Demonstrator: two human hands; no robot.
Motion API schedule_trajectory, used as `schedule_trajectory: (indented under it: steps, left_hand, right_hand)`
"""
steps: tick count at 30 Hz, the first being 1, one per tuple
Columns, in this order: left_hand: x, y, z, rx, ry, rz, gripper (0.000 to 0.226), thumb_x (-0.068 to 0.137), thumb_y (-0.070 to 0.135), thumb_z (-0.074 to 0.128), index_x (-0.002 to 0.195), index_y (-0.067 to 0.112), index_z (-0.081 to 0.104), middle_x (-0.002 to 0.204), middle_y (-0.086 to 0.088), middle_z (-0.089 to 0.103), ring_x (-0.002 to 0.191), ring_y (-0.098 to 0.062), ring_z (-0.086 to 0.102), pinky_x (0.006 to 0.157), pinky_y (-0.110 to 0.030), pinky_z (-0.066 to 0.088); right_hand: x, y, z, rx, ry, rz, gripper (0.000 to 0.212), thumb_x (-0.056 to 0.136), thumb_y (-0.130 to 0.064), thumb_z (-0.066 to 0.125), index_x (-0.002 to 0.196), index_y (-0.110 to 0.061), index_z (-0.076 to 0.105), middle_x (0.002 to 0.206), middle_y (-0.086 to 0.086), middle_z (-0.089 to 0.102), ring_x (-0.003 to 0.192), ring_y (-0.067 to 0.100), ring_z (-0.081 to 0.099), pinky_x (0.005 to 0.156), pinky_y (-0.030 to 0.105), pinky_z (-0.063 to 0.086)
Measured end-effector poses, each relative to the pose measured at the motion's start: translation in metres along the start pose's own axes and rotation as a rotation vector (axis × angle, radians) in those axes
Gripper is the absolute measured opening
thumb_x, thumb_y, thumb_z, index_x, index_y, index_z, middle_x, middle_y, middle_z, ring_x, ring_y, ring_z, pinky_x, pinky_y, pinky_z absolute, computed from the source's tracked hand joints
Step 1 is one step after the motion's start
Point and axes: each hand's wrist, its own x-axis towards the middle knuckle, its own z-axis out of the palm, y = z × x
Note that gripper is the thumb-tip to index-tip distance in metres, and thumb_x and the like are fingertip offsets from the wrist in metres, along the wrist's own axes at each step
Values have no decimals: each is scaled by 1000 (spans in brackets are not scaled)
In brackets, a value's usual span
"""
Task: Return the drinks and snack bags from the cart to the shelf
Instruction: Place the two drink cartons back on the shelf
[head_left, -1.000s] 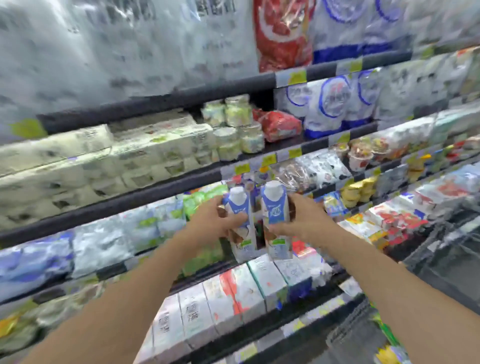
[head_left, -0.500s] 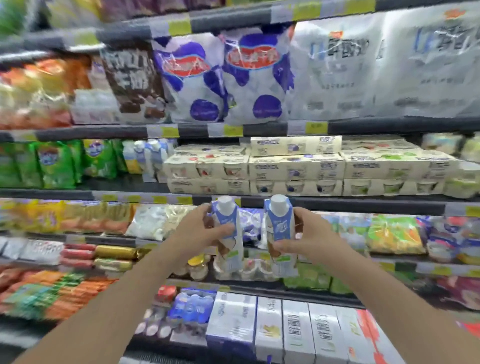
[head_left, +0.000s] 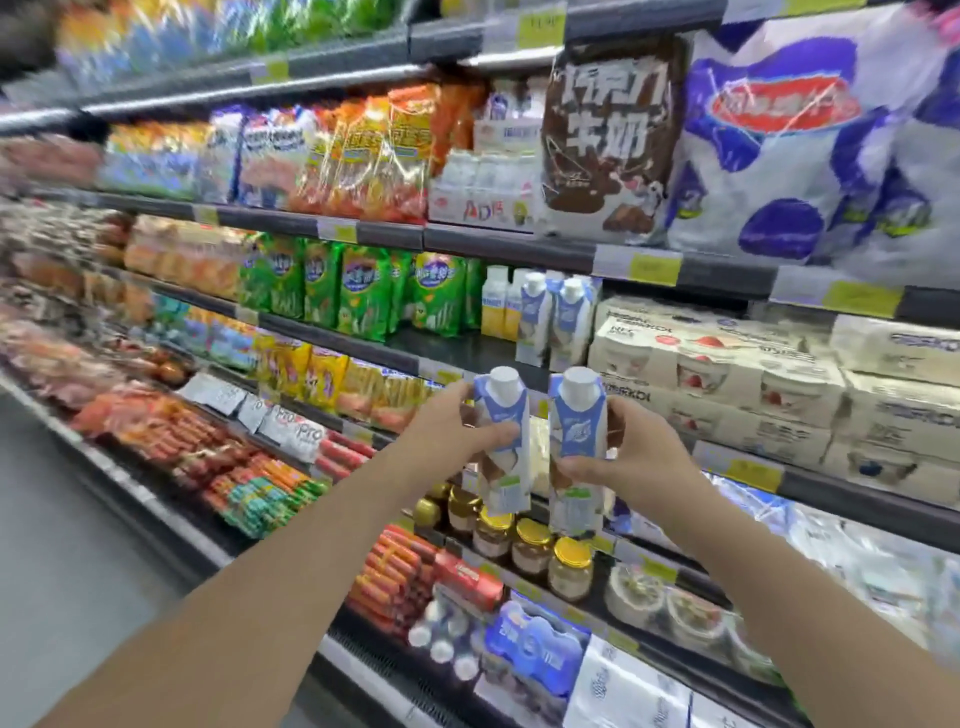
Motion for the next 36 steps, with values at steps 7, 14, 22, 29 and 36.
schedule_trajectory:
  steps: [7, 14, 22, 29, 36]
  left_hand:
    - [71, 6, -28, 40, 91, 2, 41, 83, 29, 79, 118, 25, 58, 110, -1, 71, 102, -22, 70, 91, -44, 57]
    - [146, 5, -37, 12, 61, 15, 40, 85, 22, 78, 119, 23, 57, 112, 0, 73, 102, -20, 71, 90, -46, 58]
    - [233, -15, -40, 27, -44, 62, 33, 83, 19, 79, 109, 25, 60, 110, -2, 70, 102, -23, 69, 90, -48, 58]
    - [280, -27, -43, 25, -193, 102, 35, 77, 18, 84, 102, 28, 63, 106, -4, 73, 99, -26, 71, 85, -50, 59]
    - [287, -38, -53, 191, -183, 254, 51, 68, 31, 90, 109, 19, 62, 97, 5, 71, 90, -16, 69, 80, -35, 58]
  right_hand:
    - [86, -9, 6, 19, 28, -24, 50, 65, -28, 90, 107, -20, 64, 98, -6, 74, 89, 13, 70, 83, 40, 57]
    - [148, -6, 17, 0, 102, 25, 43, 74, -16, 85, 104, -20, 55, 96, -8, 67, 87, 12, 65, 65, 22, 47]
    - [196, 4, 44, -126, 292, 133, 56, 74, -17, 85, 115, -19, 47, 112, 2, 67, 107, 27, 63, 90, 47, 53]
    - [219, -2, 59, -202, 465, 279, 48, 80, -9, 79, 113, -15, 44, 99, -3, 57, 93, 20, 56, 69, 27, 39]
    - [224, -4, 77, -220, 576, 364, 60, 74, -16, 85, 121, -16, 49, 108, -4, 57, 106, 20, 57, 83, 30, 43]
